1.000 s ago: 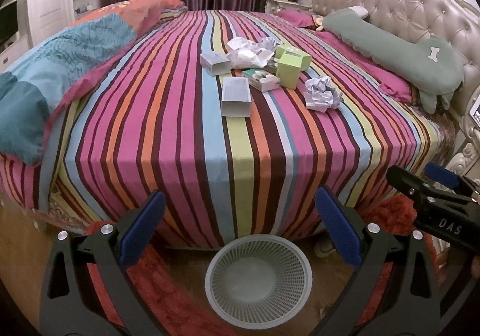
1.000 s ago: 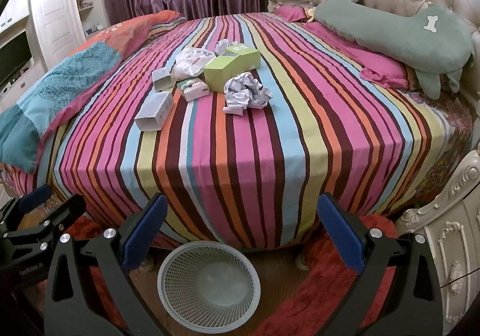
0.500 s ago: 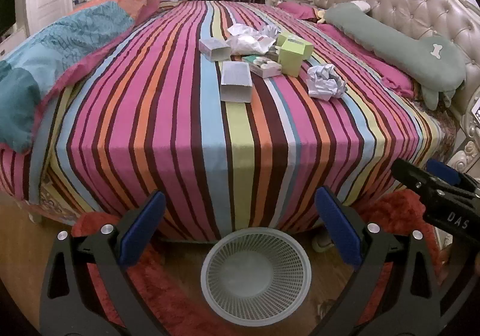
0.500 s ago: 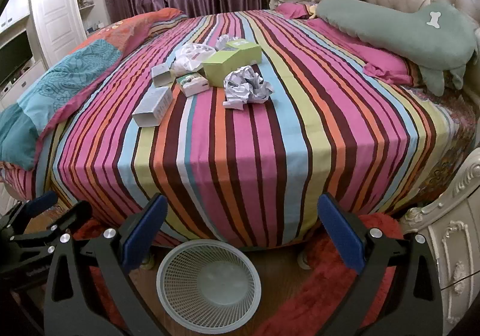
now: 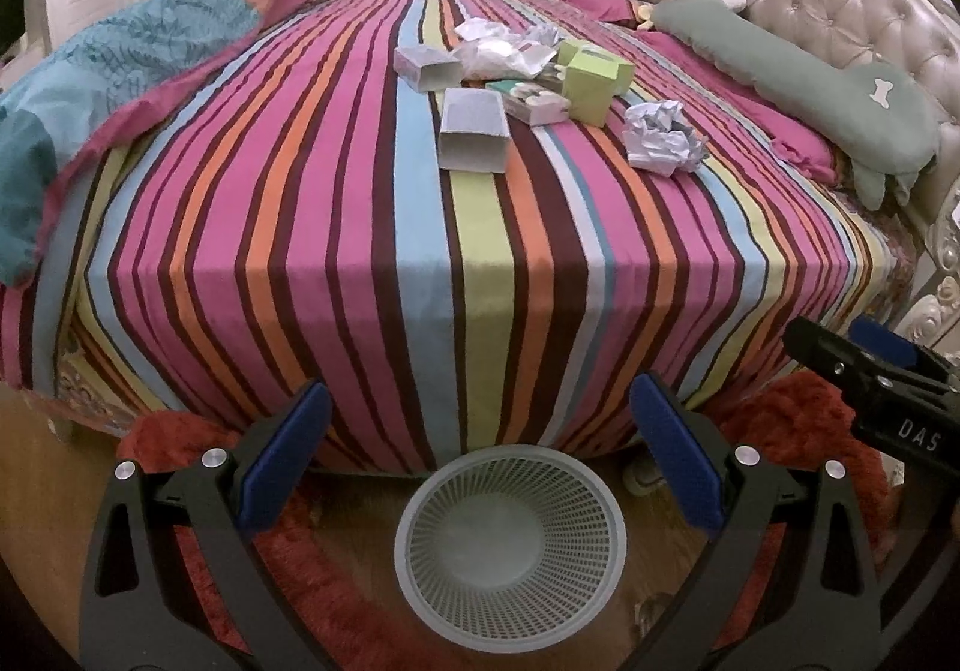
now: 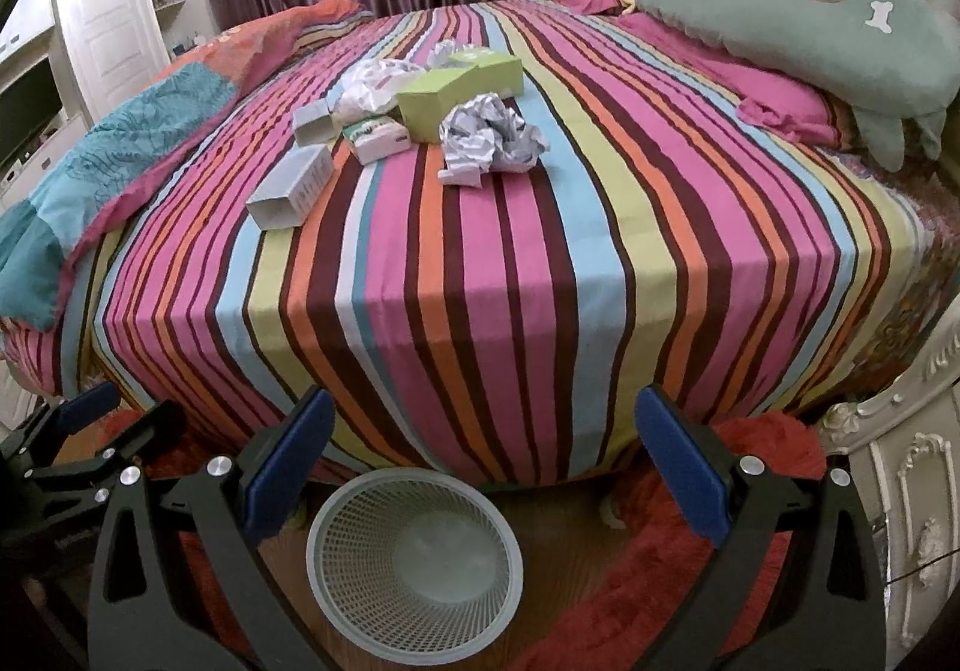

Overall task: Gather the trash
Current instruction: 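Grasp the crumpled white paper with the right tool while the left grasps the white box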

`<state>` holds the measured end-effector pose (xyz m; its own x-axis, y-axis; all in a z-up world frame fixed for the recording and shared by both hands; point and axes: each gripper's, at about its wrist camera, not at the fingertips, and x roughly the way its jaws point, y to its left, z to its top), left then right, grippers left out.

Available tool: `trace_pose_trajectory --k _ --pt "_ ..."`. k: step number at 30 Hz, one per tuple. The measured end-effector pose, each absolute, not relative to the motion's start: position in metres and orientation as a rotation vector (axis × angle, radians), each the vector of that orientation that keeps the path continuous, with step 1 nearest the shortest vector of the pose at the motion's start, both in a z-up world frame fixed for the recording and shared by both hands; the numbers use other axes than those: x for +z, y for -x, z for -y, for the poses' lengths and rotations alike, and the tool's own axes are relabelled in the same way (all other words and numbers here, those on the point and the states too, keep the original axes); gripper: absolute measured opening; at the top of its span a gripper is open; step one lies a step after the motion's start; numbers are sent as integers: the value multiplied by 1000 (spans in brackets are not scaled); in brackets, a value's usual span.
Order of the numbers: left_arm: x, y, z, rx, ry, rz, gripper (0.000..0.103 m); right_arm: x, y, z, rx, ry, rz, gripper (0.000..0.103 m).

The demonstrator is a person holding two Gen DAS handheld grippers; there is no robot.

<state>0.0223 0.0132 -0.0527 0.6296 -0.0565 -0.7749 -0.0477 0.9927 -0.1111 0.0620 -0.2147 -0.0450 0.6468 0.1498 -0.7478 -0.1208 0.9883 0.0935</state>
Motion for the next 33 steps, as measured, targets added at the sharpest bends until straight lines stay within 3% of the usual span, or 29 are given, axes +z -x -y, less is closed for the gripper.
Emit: trace_pose_trajectory --k 19,33 --pt "-57 -75 -27 22 146 -892 97 -45 -106 210 203 -38 -801 95" --pt "-38 -166 -28 32 170 -856 97 -21 -189 198 248 18 -780 95"
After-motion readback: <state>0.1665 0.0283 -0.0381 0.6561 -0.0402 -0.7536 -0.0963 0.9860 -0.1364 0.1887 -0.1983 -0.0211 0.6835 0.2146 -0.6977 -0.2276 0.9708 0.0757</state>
